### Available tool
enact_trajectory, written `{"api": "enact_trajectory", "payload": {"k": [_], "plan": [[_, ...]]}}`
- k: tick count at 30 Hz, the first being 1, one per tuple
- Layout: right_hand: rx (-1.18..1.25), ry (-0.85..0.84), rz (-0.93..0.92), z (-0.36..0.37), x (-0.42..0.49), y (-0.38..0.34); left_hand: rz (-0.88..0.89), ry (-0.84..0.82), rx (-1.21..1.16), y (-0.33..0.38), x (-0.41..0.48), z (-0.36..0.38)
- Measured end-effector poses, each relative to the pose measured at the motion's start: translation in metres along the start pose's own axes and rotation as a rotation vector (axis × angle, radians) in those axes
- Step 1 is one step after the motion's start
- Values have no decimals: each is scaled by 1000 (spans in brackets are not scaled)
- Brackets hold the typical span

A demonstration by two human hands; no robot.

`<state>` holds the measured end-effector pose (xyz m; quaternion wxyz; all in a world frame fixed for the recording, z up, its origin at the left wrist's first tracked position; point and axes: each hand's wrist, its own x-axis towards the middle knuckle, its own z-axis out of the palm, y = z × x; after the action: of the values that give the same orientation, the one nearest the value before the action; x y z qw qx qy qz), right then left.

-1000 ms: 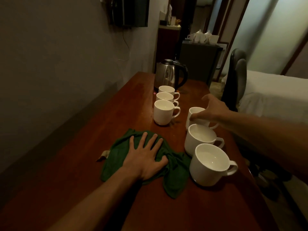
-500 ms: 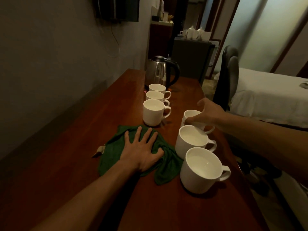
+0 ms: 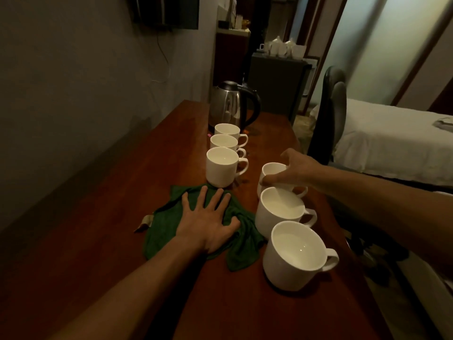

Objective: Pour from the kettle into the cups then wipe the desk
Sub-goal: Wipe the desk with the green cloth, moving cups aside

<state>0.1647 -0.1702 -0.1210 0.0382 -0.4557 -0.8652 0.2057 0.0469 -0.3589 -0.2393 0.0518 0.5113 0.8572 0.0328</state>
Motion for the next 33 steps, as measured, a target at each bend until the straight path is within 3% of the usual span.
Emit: {"api": "enact_trajectory", "payload": {"k": [5,11,16,27,33], "plan": [[-144,131,-133,3,7,-32,4,18,-23,0,-2,0],[-129,47,-338,25,28,-90,35,37,-58,-1,-4,-2],[-124,-52,-323,40,42,-112,42,17,-55,-1,-4,-4],[-120,57,-412,39,45,-105,52,13,-75,-1,6,-3],[-121,66,-361,15,50,-93,56,35,-81,-1,8,1]]}}
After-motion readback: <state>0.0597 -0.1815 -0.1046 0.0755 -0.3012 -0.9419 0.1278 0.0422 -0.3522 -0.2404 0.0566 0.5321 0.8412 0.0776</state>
